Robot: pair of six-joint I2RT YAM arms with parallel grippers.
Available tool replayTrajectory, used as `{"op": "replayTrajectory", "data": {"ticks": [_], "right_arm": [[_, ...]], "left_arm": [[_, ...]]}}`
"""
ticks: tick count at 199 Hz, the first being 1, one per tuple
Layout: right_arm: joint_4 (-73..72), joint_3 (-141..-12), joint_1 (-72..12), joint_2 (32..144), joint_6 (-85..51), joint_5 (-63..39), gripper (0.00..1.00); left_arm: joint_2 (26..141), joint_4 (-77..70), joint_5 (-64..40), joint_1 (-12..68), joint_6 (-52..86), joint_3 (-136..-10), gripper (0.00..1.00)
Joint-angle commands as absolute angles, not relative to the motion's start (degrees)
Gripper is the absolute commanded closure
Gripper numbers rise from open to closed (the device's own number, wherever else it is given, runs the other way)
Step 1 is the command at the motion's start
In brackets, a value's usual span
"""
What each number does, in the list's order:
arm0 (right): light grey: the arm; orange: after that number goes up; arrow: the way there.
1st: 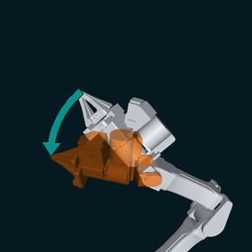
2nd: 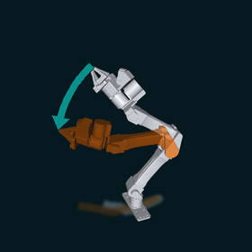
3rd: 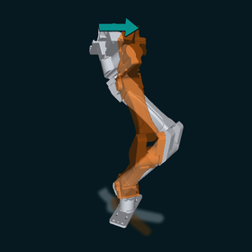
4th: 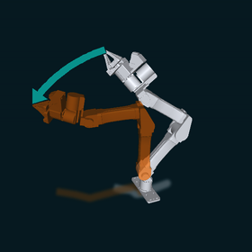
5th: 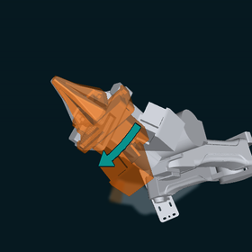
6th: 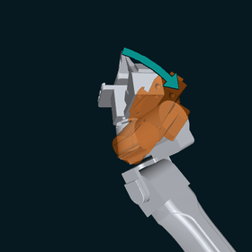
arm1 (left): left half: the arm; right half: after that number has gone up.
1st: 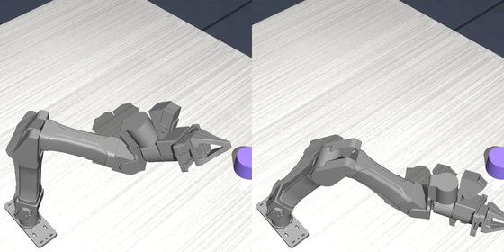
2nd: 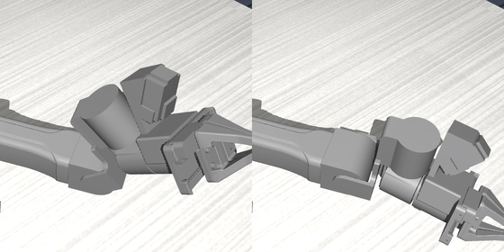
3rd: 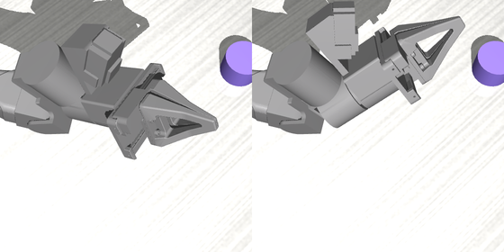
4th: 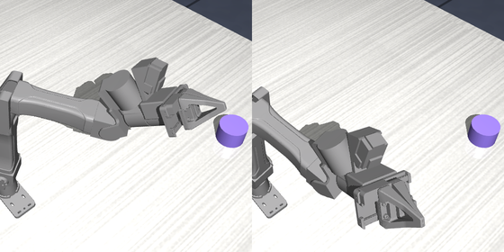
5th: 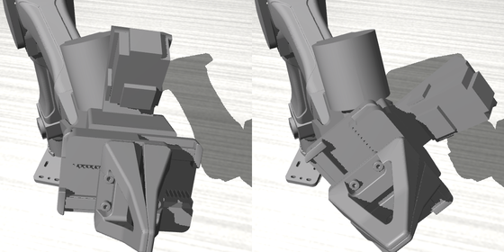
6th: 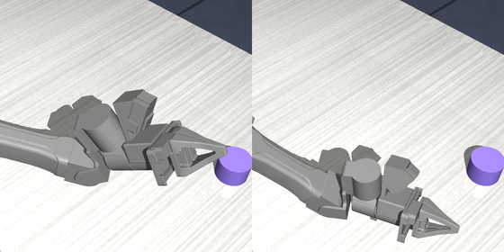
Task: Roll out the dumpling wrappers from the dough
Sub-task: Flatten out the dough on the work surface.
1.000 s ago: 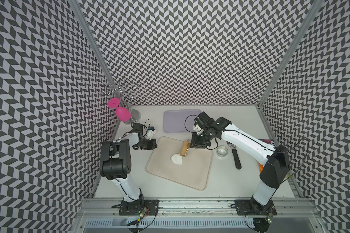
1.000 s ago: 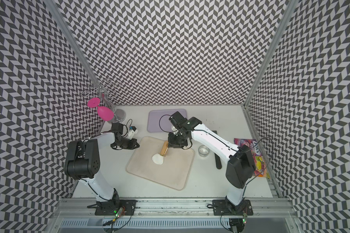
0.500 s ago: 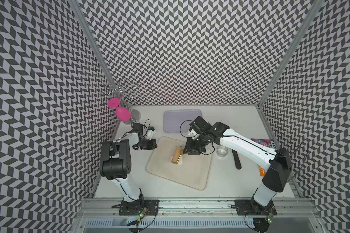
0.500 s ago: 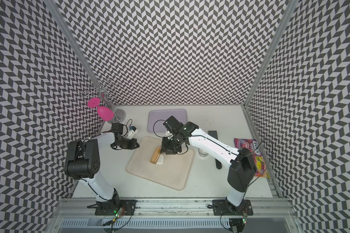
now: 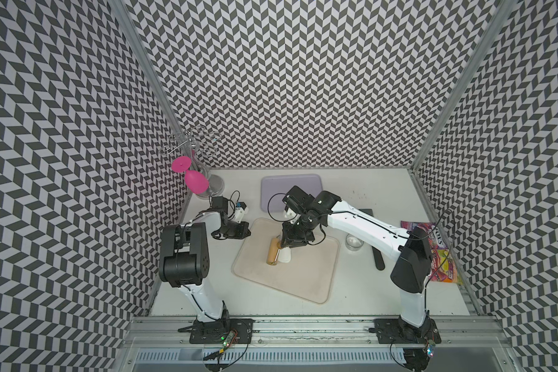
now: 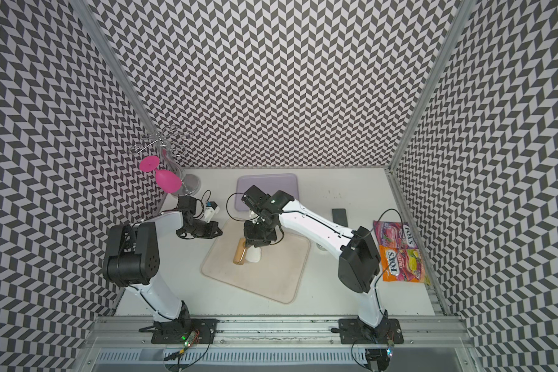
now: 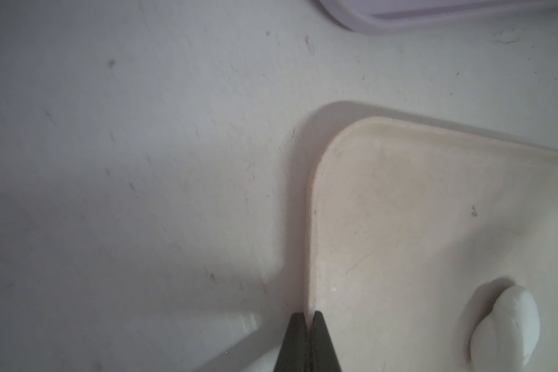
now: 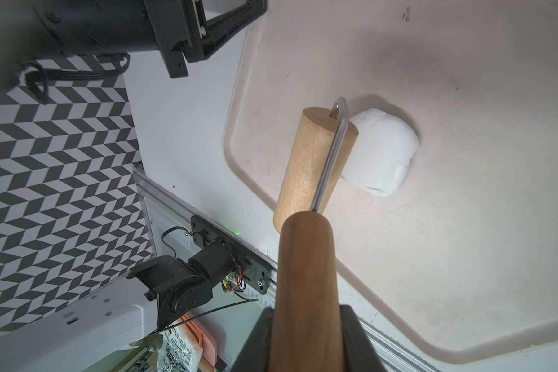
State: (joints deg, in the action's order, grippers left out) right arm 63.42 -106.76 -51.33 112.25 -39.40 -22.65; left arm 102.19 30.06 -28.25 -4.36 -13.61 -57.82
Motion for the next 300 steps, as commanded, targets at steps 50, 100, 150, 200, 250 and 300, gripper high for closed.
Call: {"op": "replayTrajectory", "data": {"ticks": [50, 100, 150, 200, 250, 300], "right_arm": [[66.92, -107.96, -50.73, 113.34, -35.63, -21.01, 1.00], [67.24, -108.19, -49.68, 115.23, -33.86, -19.34, 1.00], [67.14, -107.13, -49.31, 118.59, -31.99, -18.85, 1.00], [67.81, -109.40, -49.21, 122.09, -31.10, -18.53, 1.00], [66.35, -109.78, -49.22, 124.34, -30.18, -20.62, 1.00], [65.88, -109.31, -48.88, 124.57, -29.44, -20.80, 1.00]], "left_arm": [[102.94, 32.08, -28.53, -3.78, -12.59, -56.09, 1.00], [102.92, 32.08, -28.74, -3.78, -12.61, -56.11, 1.00], [102.96, 32.08, -28.81, -3.78, -12.57, -56.04, 1.00], [103.01, 32.17, -28.85, -3.78, -12.63, -56.10, 1.00], [103.34, 32.17, -29.09, -3.78, -12.73, -56.10, 1.00], [103.31, 32.17, -29.12, -3.78, -12.81, -56.01, 1.00]]}}
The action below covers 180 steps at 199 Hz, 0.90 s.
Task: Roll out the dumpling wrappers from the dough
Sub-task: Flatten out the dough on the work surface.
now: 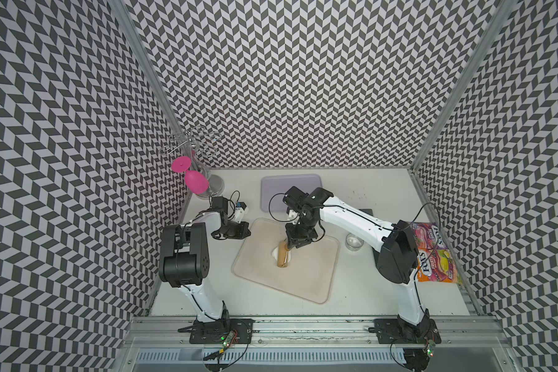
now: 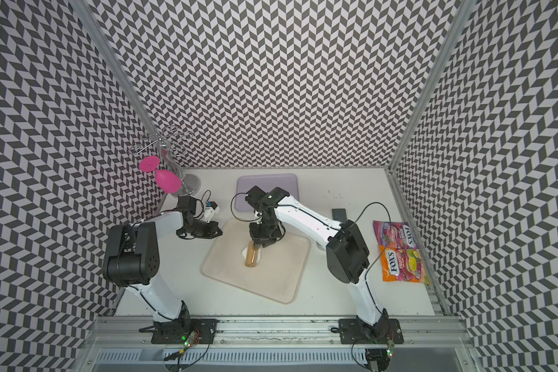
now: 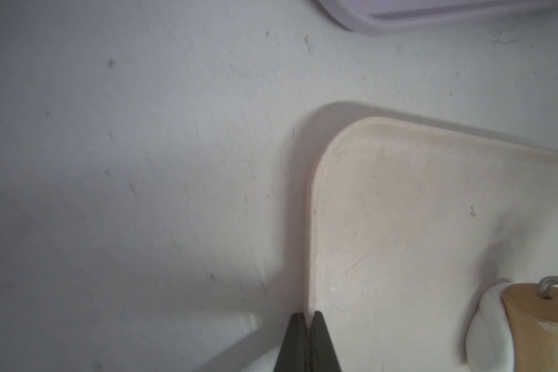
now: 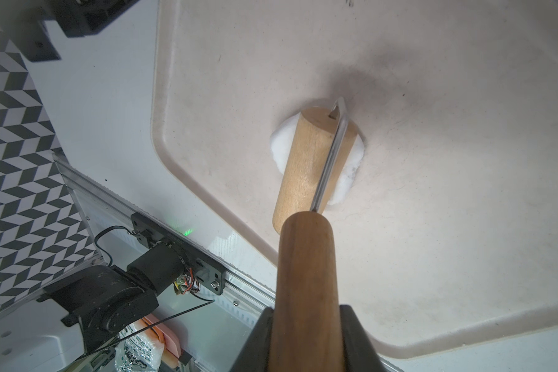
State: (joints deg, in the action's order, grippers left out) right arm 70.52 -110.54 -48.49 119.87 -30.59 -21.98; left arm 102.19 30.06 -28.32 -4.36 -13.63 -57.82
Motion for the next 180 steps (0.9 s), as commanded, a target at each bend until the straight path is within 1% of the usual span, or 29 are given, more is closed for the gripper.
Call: {"op": "replayTrajectory", "data": {"ticks": [1, 33, 80, 97, 142, 180], "right_arm": [[65.90, -109.41, -48.87, 124.47, -29.44, -20.68, 1.00], [68.31, -112.07, -47.93, 121.08, -29.36, -18.48, 1.00], [69.88, -112.68, -47.63, 116.98, -28.72, -22.66, 1.00], [70.56, -113.24, -47.63, 115.85, -28.61, -22.69, 1.00], [74.13, -116.29, -47.62, 115.51, -27.69, -21.18, 1.00], [73.18, -117.23, -47.63, 116.65, -27.71, -21.61, 1.00]], "left_arm": [[103.29, 32.12, -29.15, -3.78, -12.78, -56.04, 1.00], [103.14, 32.17, -29.09, -3.78, -12.76, -55.99, 1.00], [103.38, 32.08, -29.09, -3.78, -12.83, -55.99, 1.00], [103.39, 32.08, -29.09, -3.78, -12.72, -55.99, 1.00], [103.21, 32.17, -29.09, -3.78, -12.66, -55.99, 1.00], [103.25, 32.17, -29.09, -3.82, -12.67, -55.99, 1.00]]}}
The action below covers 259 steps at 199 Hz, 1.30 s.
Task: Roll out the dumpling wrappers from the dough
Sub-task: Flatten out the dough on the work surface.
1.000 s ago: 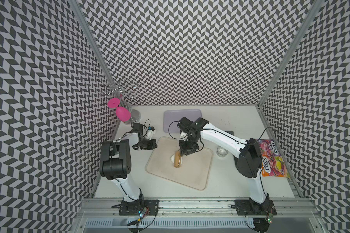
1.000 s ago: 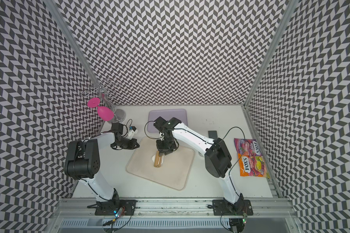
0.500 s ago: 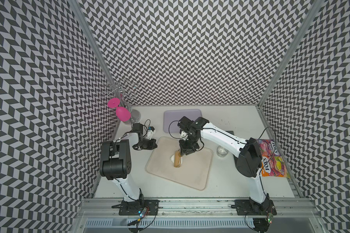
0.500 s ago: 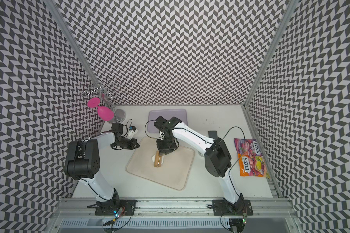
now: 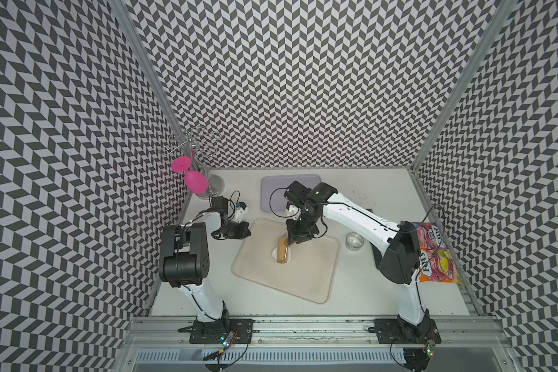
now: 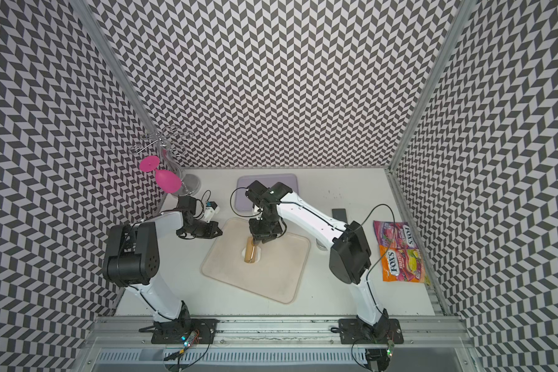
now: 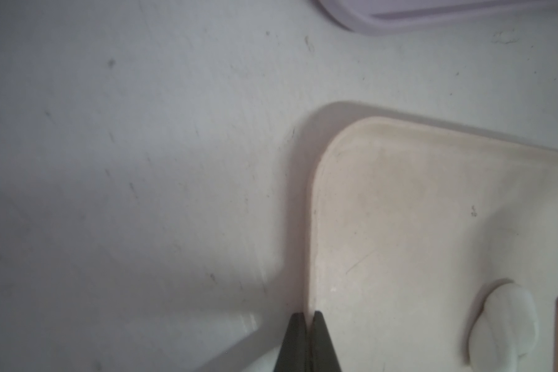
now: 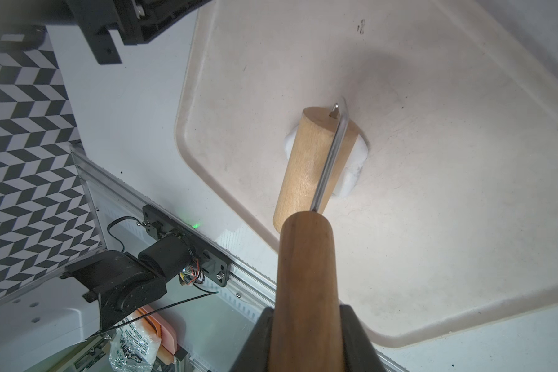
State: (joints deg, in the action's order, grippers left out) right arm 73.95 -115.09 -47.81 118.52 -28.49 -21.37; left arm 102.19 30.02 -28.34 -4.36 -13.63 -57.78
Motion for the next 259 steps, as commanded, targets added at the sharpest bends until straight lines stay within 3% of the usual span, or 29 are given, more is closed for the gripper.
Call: {"op": "replayTrajectory", "data": {"ticks": [1, 148, 259], "right_arm": [[73.15, -117.28, -47.63, 116.69, -27.70, -21.62, 1.00], [68.79, -112.10, -47.89, 123.90, -26.39, -21.43, 1.00], [73.07, -118.67, -47.55, 120.95, -25.99, -19.69, 1.00]], "left_arm": [[103.26, 32.17, -29.09, -3.80, -12.71, -55.99, 1.00], [103.39, 32.17, -28.93, -3.78, -12.69, -56.12, 1.00], [103.45, 32.09, -28.83, -3.78, -12.71, -56.06, 1.00]]}}
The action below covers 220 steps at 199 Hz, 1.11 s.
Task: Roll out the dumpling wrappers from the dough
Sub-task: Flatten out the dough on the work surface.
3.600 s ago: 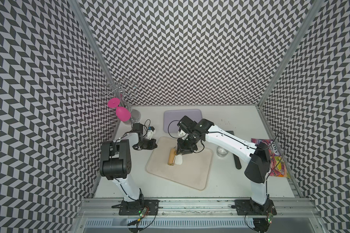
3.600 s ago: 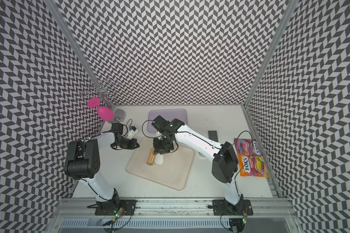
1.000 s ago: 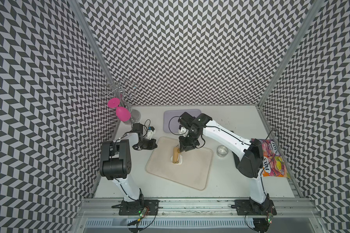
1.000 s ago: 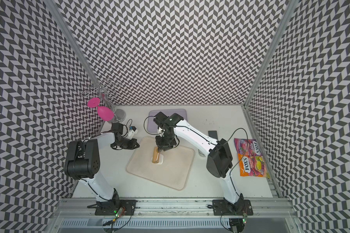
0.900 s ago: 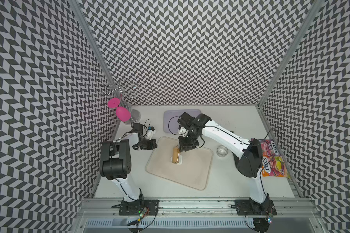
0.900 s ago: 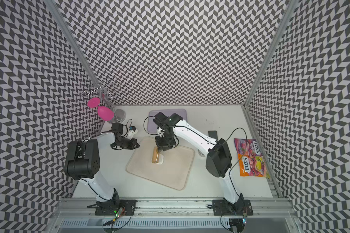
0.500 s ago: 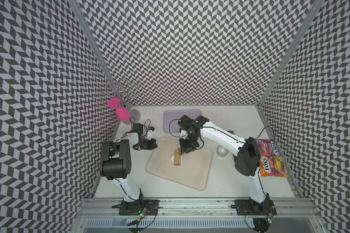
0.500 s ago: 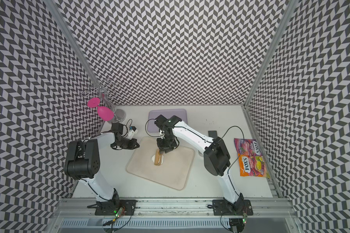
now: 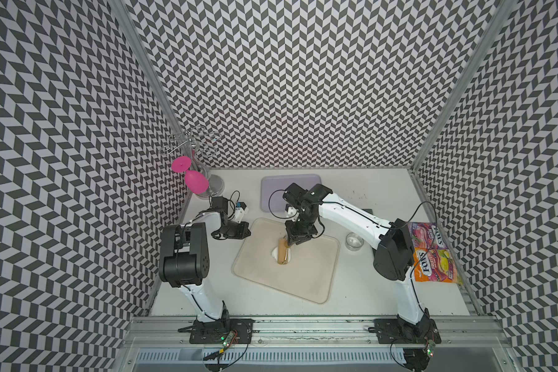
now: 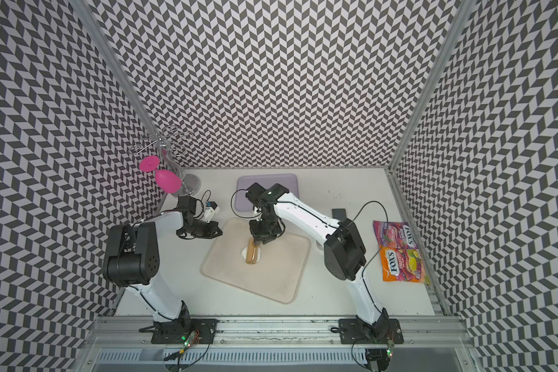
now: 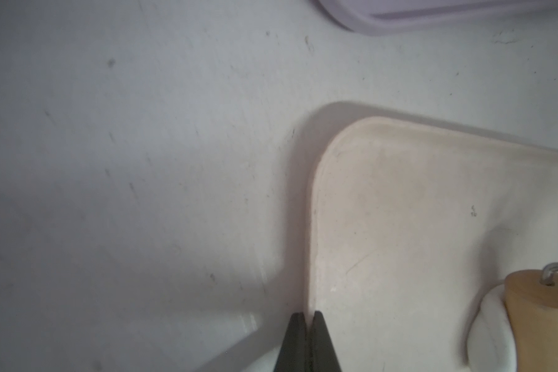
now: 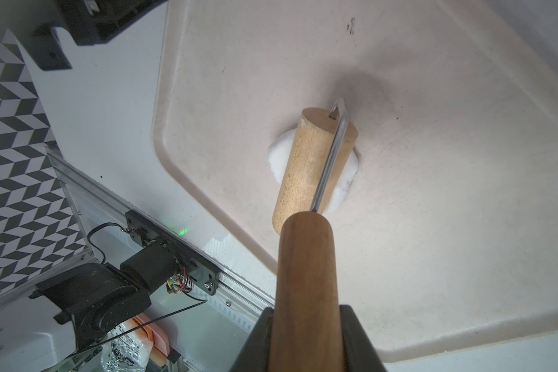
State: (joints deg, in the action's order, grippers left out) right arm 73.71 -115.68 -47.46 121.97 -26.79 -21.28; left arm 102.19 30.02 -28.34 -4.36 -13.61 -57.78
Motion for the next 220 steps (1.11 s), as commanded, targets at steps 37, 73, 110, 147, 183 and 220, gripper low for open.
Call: {"op": "replayTrajectory", "data": {"ticks": [37, 73, 110, 147, 183, 220], "right_arm": [[74.00, -119.44, -47.46, 119.29, -26.17, -20.93, 1.00], [73.59, -119.09, -47.81, 119.52, -26.27, -21.94, 1.00], [73.60, -121.14, -48.94, 121.35, -26.12, -23.02, 1.00], [73.74, -121.33, -49.03, 122.47, -25.87, -22.75, 1.00], [73.72, -119.68, -48.78, 123.46, -25.83, -21.02, 1.00], [72.24, -118.25, -48.69, 124.04, -25.43, -22.65, 1.00]], "left_arm": [[103.61, 32.08, -28.83, -3.78, -12.72, -56.00, 1.00], [103.46, 32.09, -28.83, -3.78, -12.74, -56.12, 1.00], [103.43, 32.12, -28.83, -3.78, -12.70, -56.05, 1.00], [103.41, 32.17, -28.83, -3.78, -12.71, -56.03, 1.00], [103.36, 32.20, -28.80, -3.78, -12.70, -56.08, 1.00], [103.46, 32.26, -28.92, -3.78, -12.65, -56.20, 1.00]]}}
